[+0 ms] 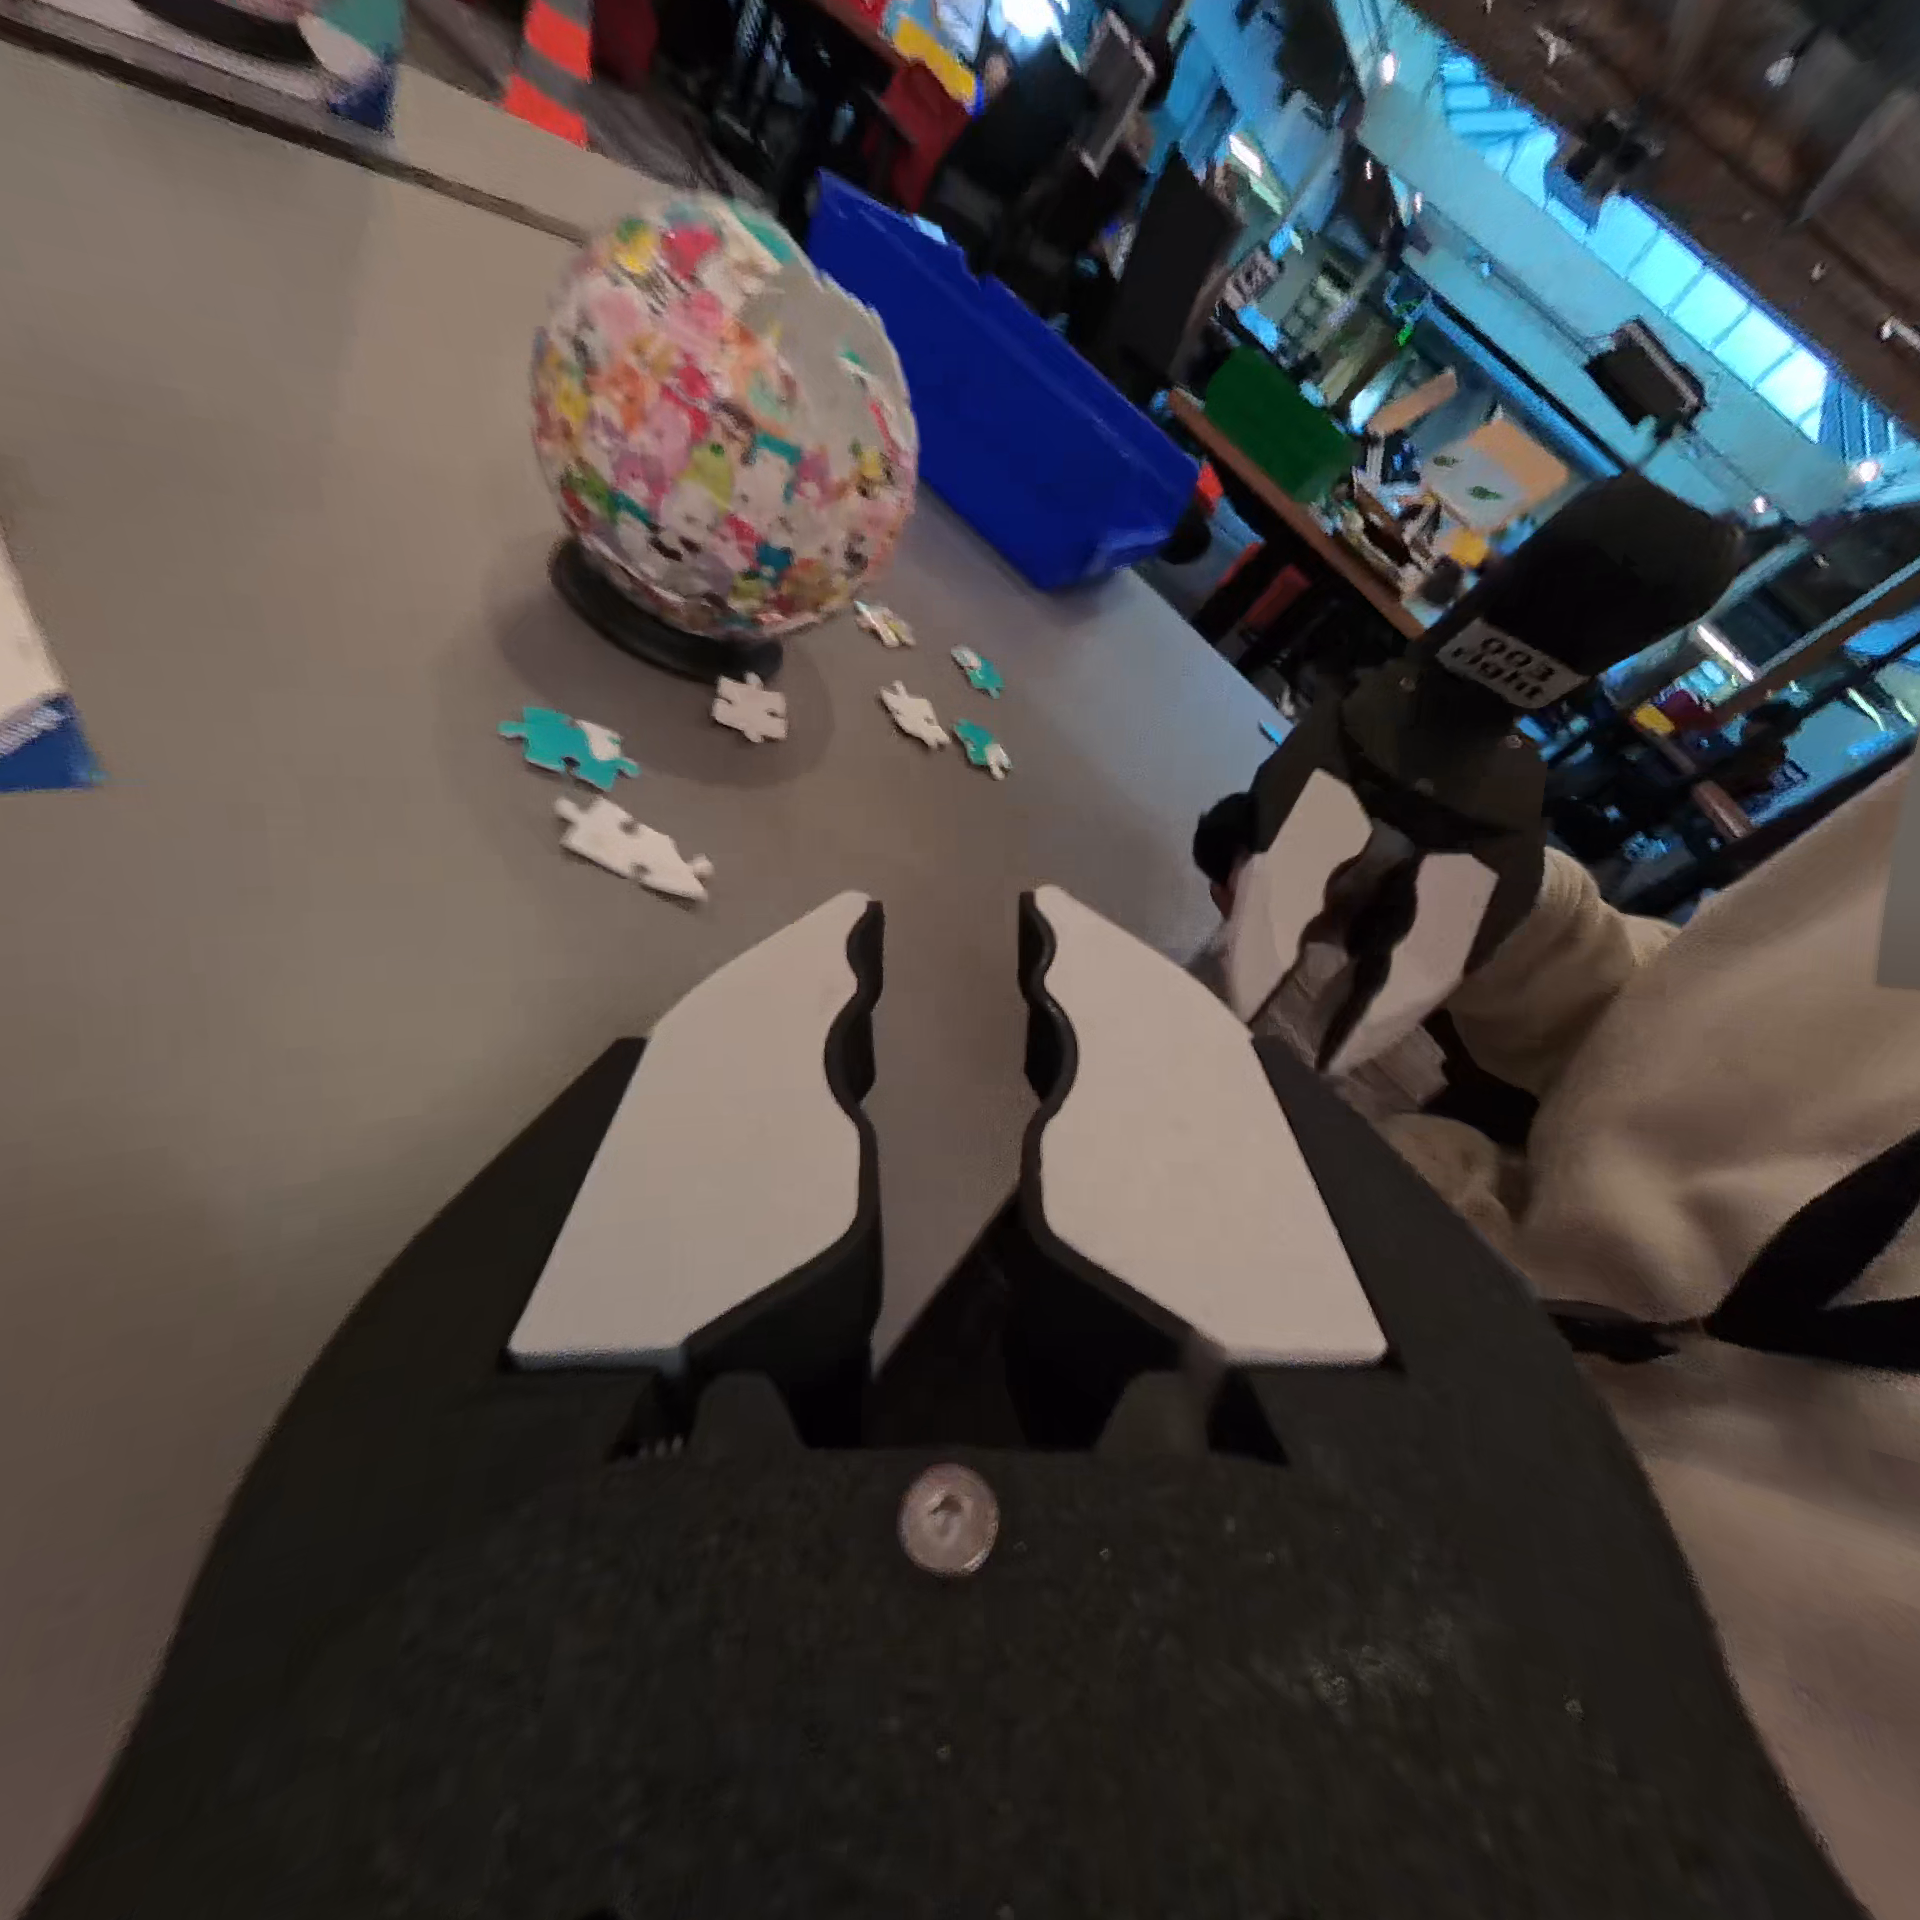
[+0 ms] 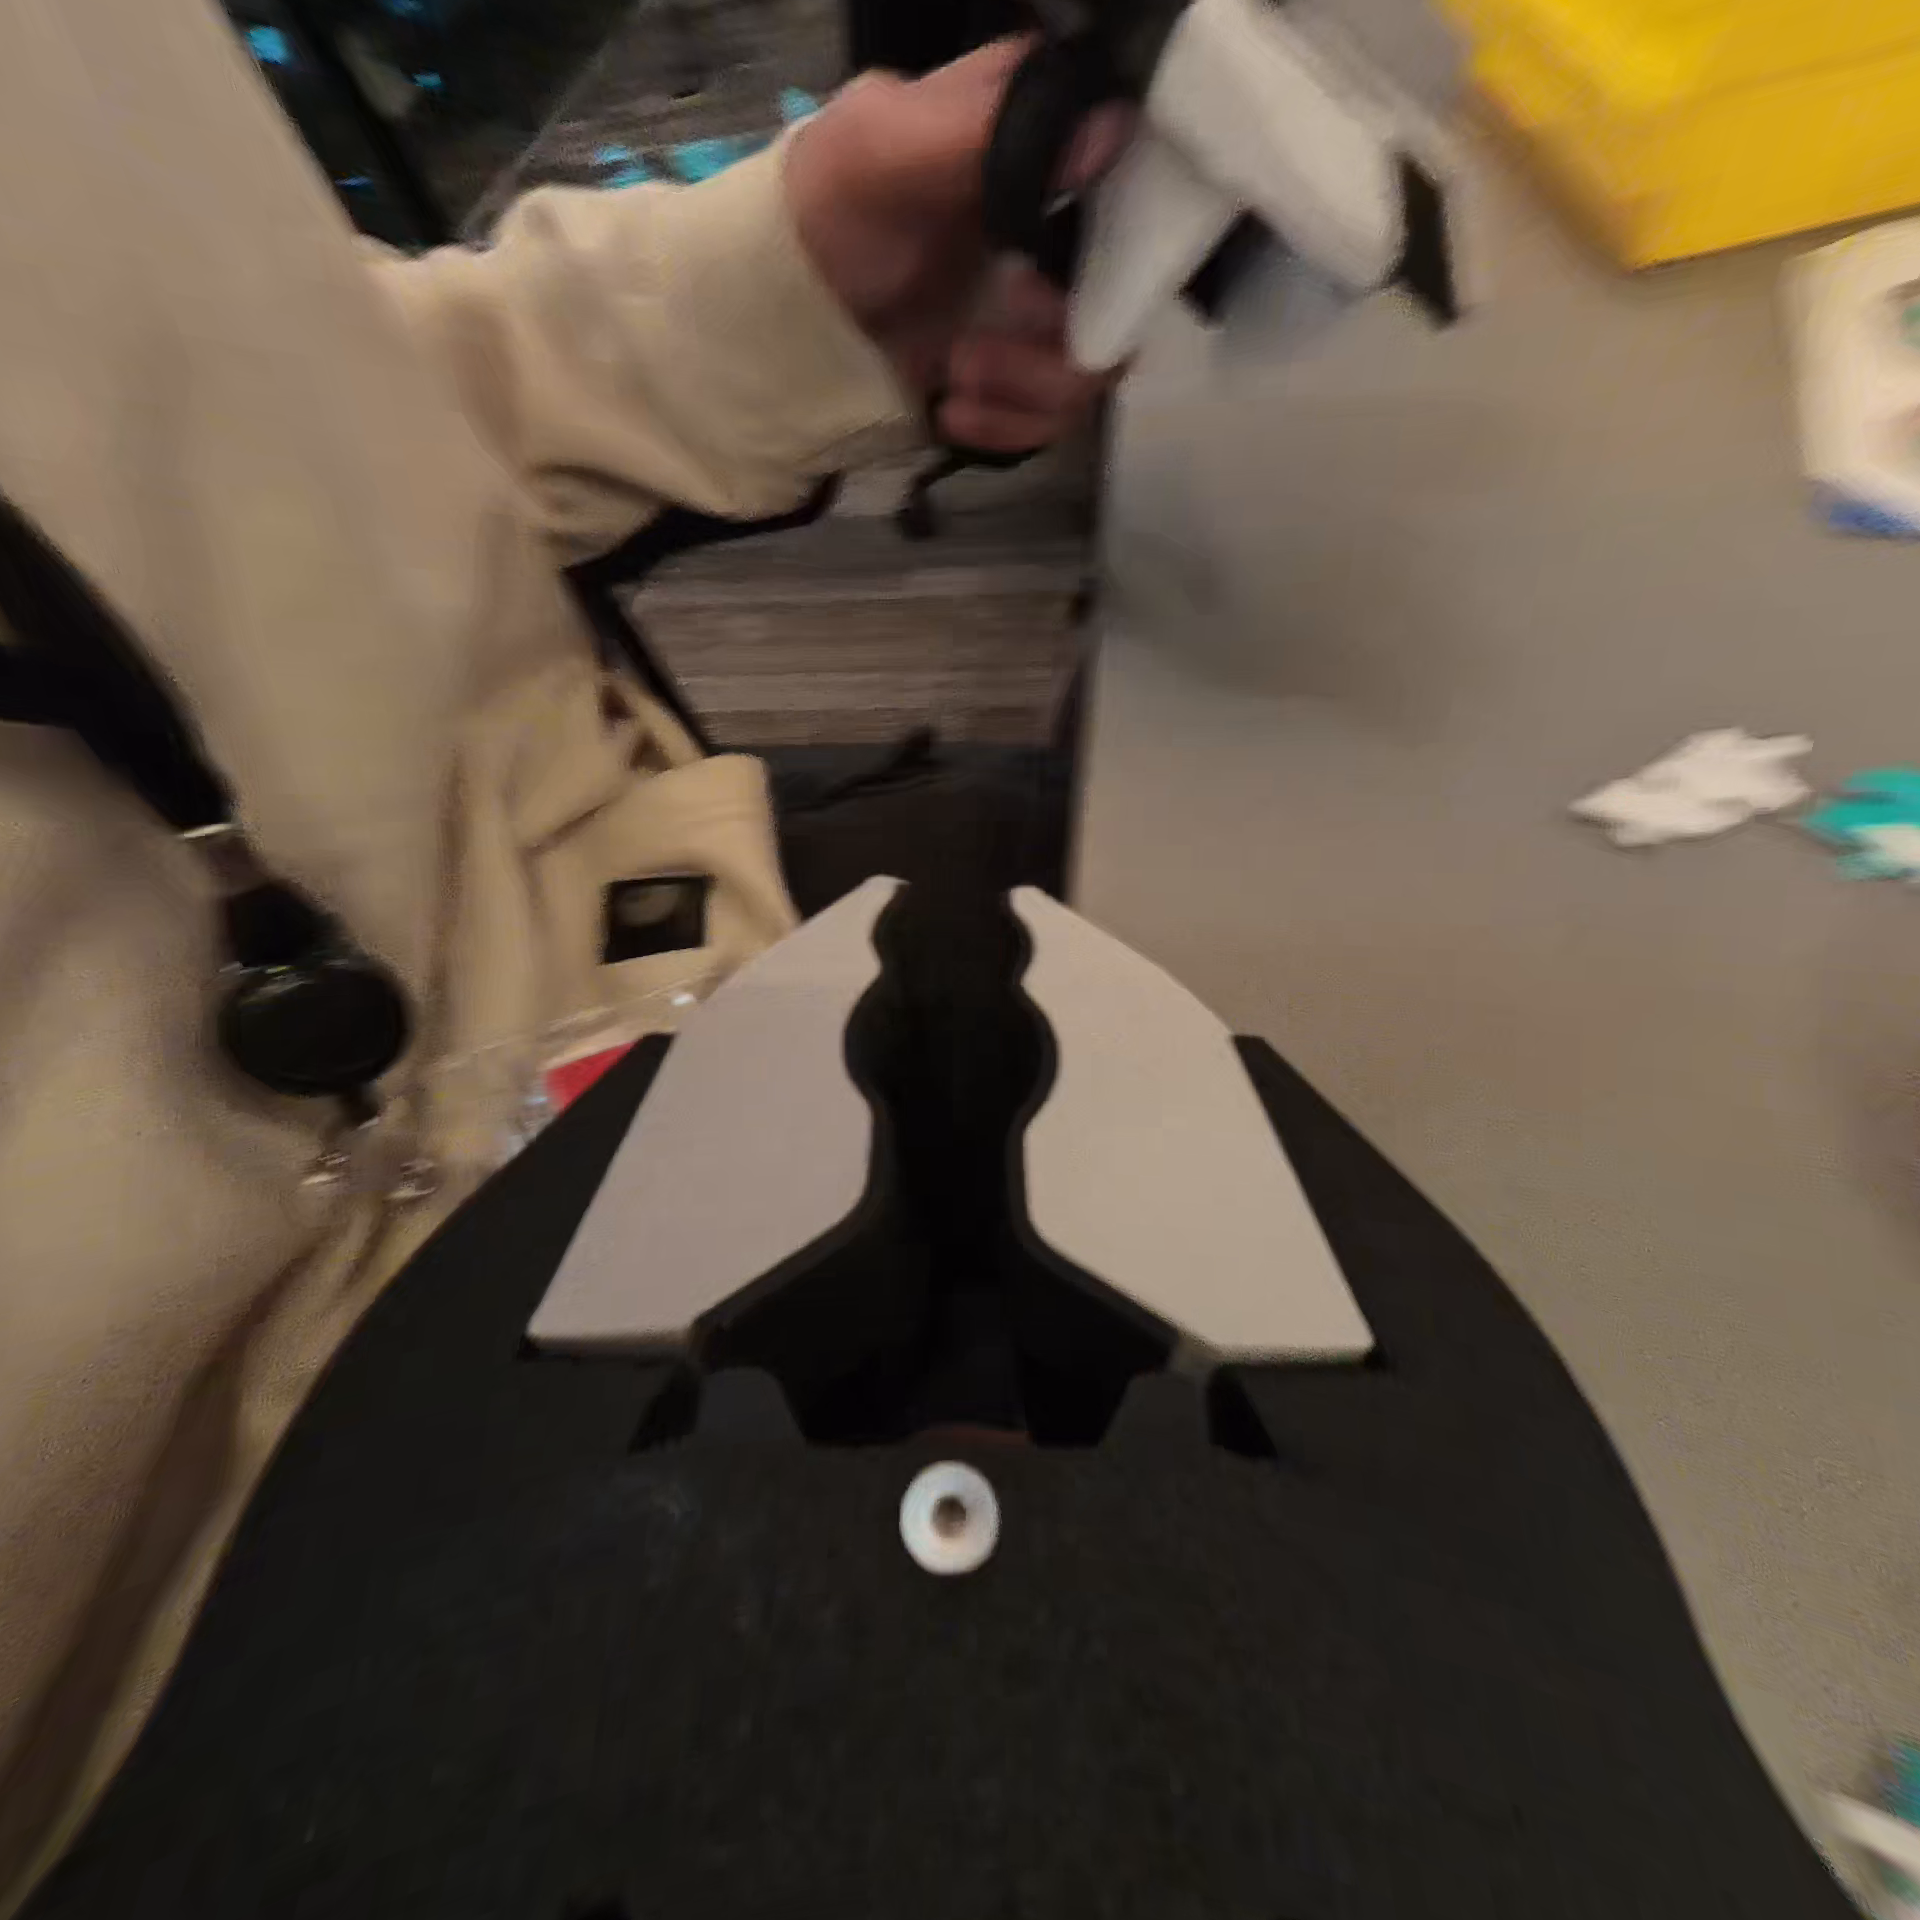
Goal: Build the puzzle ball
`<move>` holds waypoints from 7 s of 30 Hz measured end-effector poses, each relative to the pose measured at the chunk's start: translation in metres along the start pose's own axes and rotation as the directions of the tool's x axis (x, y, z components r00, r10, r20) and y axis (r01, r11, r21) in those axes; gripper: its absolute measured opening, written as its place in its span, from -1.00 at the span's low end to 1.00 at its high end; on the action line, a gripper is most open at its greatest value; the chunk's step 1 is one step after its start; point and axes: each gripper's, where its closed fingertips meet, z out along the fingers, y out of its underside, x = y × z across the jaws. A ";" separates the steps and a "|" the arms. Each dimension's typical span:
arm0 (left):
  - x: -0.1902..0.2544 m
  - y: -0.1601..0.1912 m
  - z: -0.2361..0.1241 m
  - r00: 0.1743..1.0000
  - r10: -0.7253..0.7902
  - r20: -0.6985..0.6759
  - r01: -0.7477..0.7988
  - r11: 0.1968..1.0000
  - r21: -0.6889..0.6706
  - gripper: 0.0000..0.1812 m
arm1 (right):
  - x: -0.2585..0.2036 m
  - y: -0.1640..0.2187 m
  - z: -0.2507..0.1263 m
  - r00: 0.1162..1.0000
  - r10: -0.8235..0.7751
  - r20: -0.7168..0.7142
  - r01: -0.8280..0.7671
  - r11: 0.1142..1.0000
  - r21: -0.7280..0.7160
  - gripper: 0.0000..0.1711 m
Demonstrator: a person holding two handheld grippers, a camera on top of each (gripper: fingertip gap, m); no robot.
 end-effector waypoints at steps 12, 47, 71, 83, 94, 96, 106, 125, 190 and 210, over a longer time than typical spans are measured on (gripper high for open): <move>0.035 0.035 -0.022 0.990 0.084 0.110 -0.076 0.994 -0.077 -0.77 | -0.035 0.079 0.018 0.998 0.056 -0.028 -0.061 0.976 -0.208 -0.83; -0.036 0.061 -0.173 0.837 0.144 0.528 -0.108 0.989 -0.099 -0.57 | 0.293 0.567 0.213 0.644 0.319 -0.696 -0.697 0.621 -0.360 -0.46; -0.046 0.046 -0.146 0.859 0.140 0.493 -0.112 0.990 -0.087 -0.67 | 0.284 0.625 0.252 0.725 0.296 -0.622 -0.618 0.679 -0.397 -1.00; -0.056 0.057 -0.171 0.839 0.092 0.536 -0.068 0.996 -0.065 -0.67 | 0.337 0.654 0.244 0.515 0.332 -0.790 -0.775 0.574 -0.264 -0.31; -0.060 0.059 -0.181 0.836 0.055 0.546 -0.040 0.998 -0.038 -0.67 | 0.310 0.653 0.241 0.482 0.414 -0.772 -0.805 0.558 -0.204 -0.68; -0.057 0.059 -0.178 0.848 0.049 0.527 -0.036 0.999 -0.035 -0.67 | 0.296 0.625 0.255 0.546 0.507 -0.667 -0.780 0.599 -0.183 -0.69; -0.009 0.093 -0.131 0.962 0.106 0.252 -0.045 0.971 -0.235 -0.69 | 0.039 0.237 0.240 0.114 0.754 0.647 -0.902 0.351 -0.250 -0.69; 0.162 0.156 -0.058 0.838 -0.126 -0.531 -0.179 0.856 -0.485 -0.70 | -0.144 -0.015 0.069 -0.059 0.108 0.992 -0.918 0.385 -0.096 -0.69; -0.073 0.042 0.069 0.979 -0.092 -0.182 -0.068 0.696 -0.715 -0.78 | 0.216 -0.050 -0.110 0.931 -0.364 0.021 0.334 0.829 -0.448 -0.46; -0.068 0.007 0.066 0.979 -0.061 -0.194 -0.054 0.841 -0.538 -0.79 | 0.221 -0.036 -0.100 0.934 -0.352 0.067 0.333 0.783 -0.525 -0.70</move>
